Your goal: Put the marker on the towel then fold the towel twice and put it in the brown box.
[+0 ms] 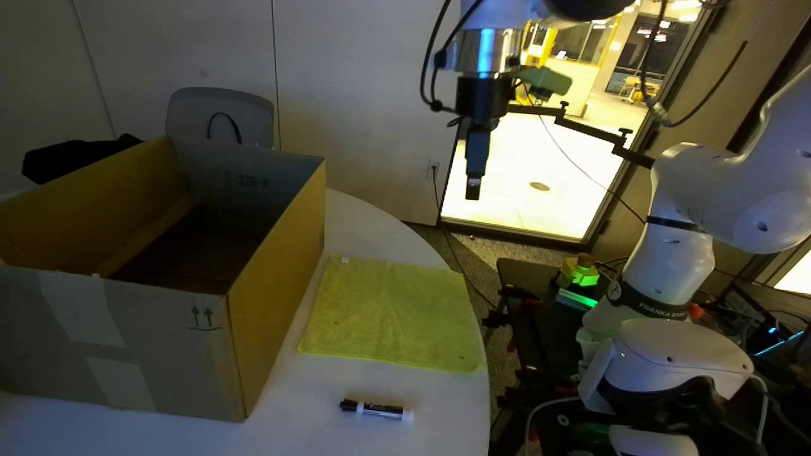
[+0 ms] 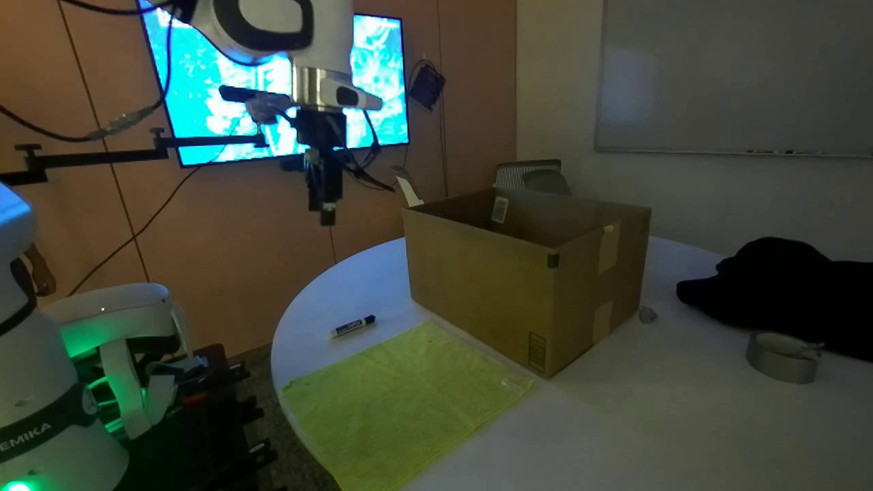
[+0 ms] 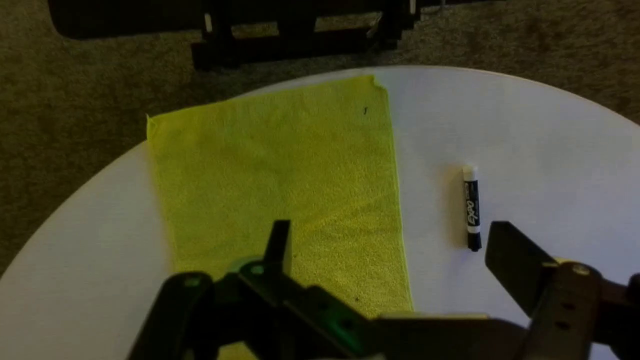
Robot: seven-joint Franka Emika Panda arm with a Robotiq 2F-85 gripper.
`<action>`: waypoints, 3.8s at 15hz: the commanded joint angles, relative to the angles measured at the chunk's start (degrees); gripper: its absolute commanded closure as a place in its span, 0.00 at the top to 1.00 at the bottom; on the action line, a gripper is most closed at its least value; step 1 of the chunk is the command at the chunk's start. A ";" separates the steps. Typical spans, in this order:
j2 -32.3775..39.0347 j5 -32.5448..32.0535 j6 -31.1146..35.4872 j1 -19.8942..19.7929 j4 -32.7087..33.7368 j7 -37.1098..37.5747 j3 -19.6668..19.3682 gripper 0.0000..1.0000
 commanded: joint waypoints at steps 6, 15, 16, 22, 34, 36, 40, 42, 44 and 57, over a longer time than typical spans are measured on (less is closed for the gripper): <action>25.61 2.66 16.70 5.75 5.11 0.26 3.92 1.00; 38.14 8.54 20.42 9.36 9.46 -5.78 9.74 1.00; 39.88 9.66 22.54 9.51 9.76 -6.32 10.25 1.00; 47.89 11.02 36.26 10.04 10.45 -5.94 11.43 1.00; 57.05 -4.44 51.69 21.77 11.91 7.48 1.18 0.97; 56.47 -6.21 50.80 23.24 11.94 9.23 -0.22 0.72; 54.78 -8.80 47.80 24.56 12.35 10.52 -1.60 0.47; 53.92 -10.34 45.47 24.92 12.61 10.90 -2.35 0.31; 52.70 -12.00 41.66 24.74 12.92 10.92 -2.71 0.15; 43.36 -13.17 34.94 15.04 8.06 10.95 -3.22 0.06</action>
